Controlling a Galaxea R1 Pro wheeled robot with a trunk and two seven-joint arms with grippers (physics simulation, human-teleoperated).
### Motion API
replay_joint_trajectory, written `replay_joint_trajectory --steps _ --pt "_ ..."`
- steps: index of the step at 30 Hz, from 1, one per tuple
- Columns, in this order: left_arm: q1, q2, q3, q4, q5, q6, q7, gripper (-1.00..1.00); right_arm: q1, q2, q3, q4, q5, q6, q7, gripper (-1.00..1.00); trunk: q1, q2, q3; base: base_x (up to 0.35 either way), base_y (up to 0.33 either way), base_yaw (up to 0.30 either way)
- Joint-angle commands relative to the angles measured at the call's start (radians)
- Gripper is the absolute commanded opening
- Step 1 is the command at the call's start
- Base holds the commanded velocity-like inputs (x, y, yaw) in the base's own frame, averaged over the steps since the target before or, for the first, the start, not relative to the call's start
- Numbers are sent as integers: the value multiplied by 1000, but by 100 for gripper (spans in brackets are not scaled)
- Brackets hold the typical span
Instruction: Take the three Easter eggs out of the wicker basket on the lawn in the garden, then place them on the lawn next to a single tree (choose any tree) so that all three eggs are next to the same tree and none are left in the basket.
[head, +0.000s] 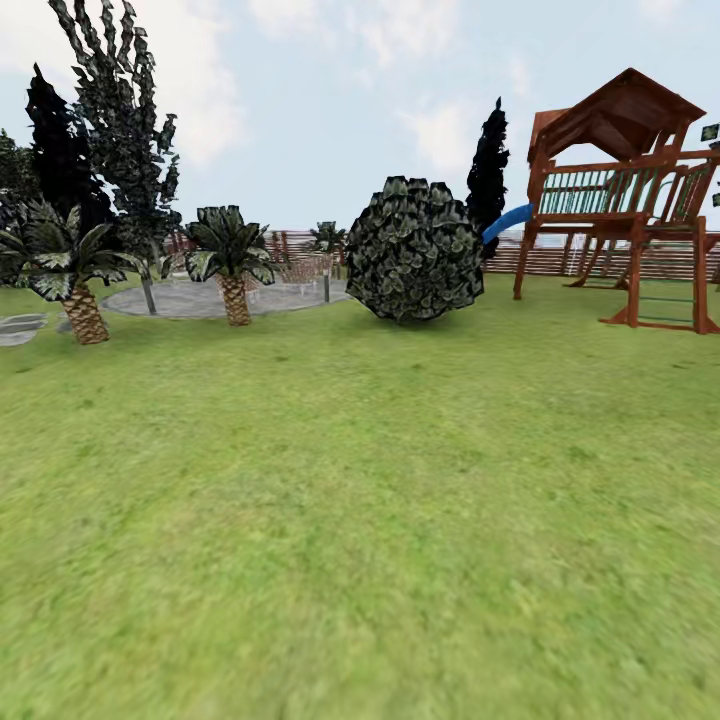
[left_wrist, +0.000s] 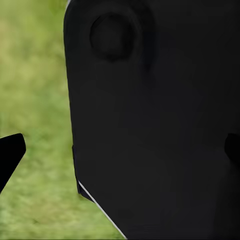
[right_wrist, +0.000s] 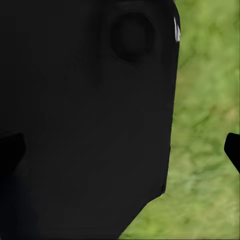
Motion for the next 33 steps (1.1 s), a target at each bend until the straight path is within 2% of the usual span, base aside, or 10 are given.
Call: replay_joint_trajectory --steps 1,3,11,16,29,33 --pt "6 -6 2 -6 6 -3 -6 100 -6 -1 6 -6 4 -3 6 100 0 0 0 0 0 0" --pt "6 -14 2 -14 8 -2 -6 100 -17 -1 14 -13 2 -2 5 100 0 0 0 0 0 0" --pt "6 -13 3 -23 9 -2 -6 100 -63 -2 17 -20 6 -4 -5 100 0 0 0 0 0 0" --pt "6 -12 3 -23 9 -2 -6 100 -66 -3 17 -21 6 -5 -6 100 0 0 -1 0 0 29" --pt "6 -12 3 -23 9 -2 -6 100 -66 -1 23 -19 7 -4 -7 100 0 0 -2 0 0 279" --pt "6 -13 3 -23 9 -2 -6 100 -66 1 23 -19 33 -4 -9 100 0 0 -2 0 0 299"
